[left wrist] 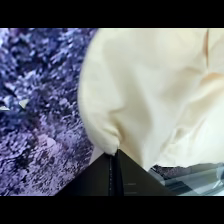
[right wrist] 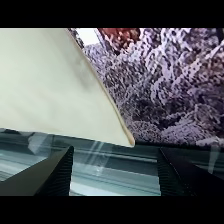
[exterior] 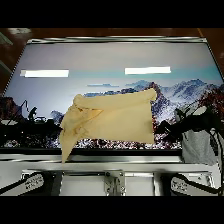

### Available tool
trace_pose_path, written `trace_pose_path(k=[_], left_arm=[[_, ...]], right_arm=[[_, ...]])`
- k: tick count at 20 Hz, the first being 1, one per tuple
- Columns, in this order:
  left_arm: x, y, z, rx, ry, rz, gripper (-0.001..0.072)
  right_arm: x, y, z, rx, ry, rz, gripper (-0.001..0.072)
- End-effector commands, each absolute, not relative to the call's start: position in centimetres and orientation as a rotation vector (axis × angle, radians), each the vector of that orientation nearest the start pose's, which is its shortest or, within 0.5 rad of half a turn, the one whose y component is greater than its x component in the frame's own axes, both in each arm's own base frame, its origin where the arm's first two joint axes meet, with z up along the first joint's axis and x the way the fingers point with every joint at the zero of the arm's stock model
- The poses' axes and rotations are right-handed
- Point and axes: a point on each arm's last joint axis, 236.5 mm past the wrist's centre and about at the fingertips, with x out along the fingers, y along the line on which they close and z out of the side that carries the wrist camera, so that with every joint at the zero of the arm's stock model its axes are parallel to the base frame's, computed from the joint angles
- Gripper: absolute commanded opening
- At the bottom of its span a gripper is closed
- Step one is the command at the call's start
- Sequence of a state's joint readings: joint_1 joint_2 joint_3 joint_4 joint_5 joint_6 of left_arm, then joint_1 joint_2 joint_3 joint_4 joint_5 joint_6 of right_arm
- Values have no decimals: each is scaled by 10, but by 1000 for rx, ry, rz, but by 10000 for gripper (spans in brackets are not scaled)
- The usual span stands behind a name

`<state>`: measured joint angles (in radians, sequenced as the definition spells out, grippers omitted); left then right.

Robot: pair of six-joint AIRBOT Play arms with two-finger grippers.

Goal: Fold the shirts.

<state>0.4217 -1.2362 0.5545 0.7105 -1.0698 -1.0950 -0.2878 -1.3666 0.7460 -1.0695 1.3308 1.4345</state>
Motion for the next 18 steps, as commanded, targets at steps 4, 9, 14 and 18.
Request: trace_pose_path(k=[4, 9, 14, 18], left_arm=[[289, -46, -75, -856, 1294, -252, 32], [303, -40, -57, -820, 1241, -264, 32], [347, -22, 11, -719, 1077, -295, 30], [382, -9, 170, -463, 723, -341, 30]], right_arm=[[228, 76, -122, 702, 1822, 171, 611], [246, 98, -131, 674, 1754, 163, 414], [280, 125, -97, 670, 1619, 333, 60], [379, 104, 61, 435, 1097, 468, 59]])
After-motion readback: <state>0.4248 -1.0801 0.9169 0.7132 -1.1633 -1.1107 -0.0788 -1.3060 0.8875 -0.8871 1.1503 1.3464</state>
